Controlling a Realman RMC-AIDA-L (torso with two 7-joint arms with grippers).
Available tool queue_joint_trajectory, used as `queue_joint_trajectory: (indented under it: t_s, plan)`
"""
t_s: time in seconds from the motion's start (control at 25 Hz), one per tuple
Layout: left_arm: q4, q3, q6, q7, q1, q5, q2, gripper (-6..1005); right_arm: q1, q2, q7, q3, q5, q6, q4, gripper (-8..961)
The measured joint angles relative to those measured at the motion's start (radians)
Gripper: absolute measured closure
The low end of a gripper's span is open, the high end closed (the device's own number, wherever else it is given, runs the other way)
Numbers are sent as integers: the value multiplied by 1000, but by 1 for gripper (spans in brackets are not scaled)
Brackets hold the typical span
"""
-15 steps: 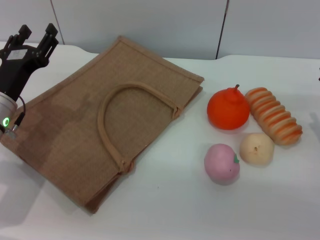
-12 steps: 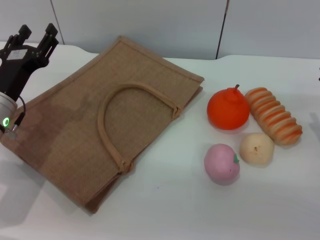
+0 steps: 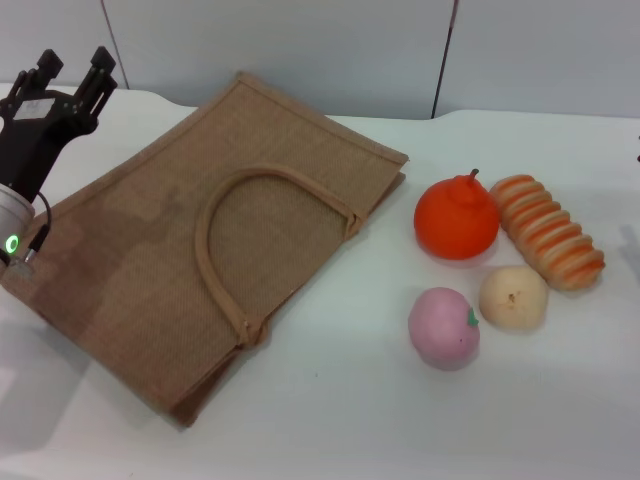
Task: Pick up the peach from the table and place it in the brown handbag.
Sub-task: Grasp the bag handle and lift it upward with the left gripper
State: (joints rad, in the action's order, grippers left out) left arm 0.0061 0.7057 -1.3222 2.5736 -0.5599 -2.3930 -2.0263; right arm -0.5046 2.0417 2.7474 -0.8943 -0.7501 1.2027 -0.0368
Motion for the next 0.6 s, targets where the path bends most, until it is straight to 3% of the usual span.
queue_joint_trajectory:
  t_s: [0.2, 0.4, 0.44, 0.48, 0.6]
  plan:
    - [5, 1, 1, -70, -4, 56, 9, 281, 1, 0, 0, 0, 0, 0, 0, 124]
    - [8, 2, 2, -306, -32, 211, 68, 286, 3, 0, 0, 2, 0, 0, 0, 124]
    - [8, 2, 2, -306, -32, 211, 68, 287, 3, -1, 0, 2, 0, 0, 0, 124]
    - [21, 2, 8, -424, -44, 280, 91, 288, 3, -1, 0, 2, 0, 0, 0, 124]
    - [74, 2, 32, -607, -52, 384, 115, 291, 3, -1, 0, 3, 0, 0, 1, 125]
